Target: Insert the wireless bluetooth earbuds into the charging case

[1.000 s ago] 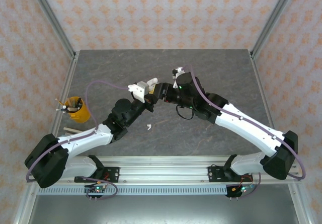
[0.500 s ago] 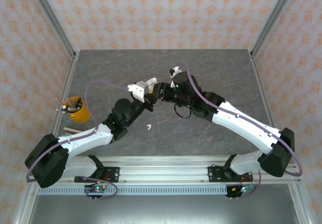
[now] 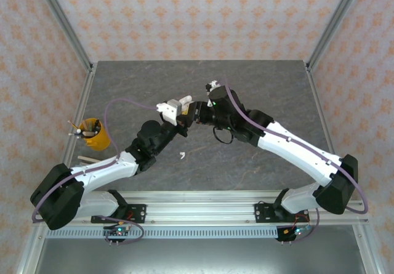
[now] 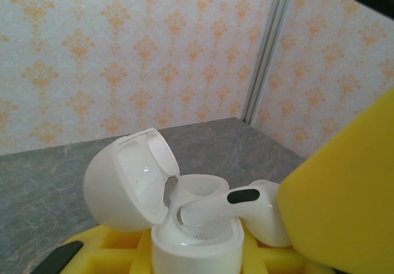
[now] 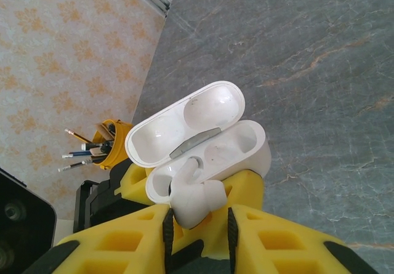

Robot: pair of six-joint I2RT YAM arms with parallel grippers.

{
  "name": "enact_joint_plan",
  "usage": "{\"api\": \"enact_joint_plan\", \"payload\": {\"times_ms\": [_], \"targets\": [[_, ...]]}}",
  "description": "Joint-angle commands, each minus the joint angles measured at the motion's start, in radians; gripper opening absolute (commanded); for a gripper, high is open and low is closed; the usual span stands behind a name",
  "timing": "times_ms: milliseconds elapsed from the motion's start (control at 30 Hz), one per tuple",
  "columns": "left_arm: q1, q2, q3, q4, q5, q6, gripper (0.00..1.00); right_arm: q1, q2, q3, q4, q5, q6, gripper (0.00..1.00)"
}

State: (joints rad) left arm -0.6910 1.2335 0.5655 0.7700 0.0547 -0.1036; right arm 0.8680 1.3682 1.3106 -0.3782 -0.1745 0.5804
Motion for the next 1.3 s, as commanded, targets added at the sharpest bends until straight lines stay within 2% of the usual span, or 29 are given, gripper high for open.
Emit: {"api": "enact_joint_plan", "payload": {"times_ms": [0, 567, 700, 867, 1067, 1167, 1267], "targets": [[-0.010, -0.002, 0.017, -0.019, 0.087, 0.033, 0.00, 0.005, 0.004, 0.053, 0.027, 0.017, -0.029, 0.30], [-0.011, -0.003, 0.016, -0.052, 0.143, 0.039, 0.00, -0.008, 0.002, 0.091, 0.015, 0.021, -0.046, 0.27], [-0.010, -0.013, 0.006, -0.051, 0.123, 0.046, 0.00, -0.023, -0.031, 0.065, 0.011, 0.044, -0.036, 0.27], [0.001, -0.070, -0.045, -0.053, 0.051, 0.078, 0.00, -0.059, -0.157, -0.014, -0.011, 0.088, -0.008, 0.29], [0.088, -0.185, -0.103, -0.091, 0.059, 0.080, 0.00, -0.068, -0.249, -0.168, -0.097, 0.103, 0.002, 0.40], [0.146, -0.240, -0.118, -0.114, 0.087, 0.078, 0.00, -0.068, -0.229, -0.252, -0.103, 0.088, 0.018, 0.51], [0.197, -0.282, -0.132, -0.115, 0.103, 0.073, 0.00, -0.060, -0.143, -0.291, -0.100, 0.037, 0.033, 0.60]]}}
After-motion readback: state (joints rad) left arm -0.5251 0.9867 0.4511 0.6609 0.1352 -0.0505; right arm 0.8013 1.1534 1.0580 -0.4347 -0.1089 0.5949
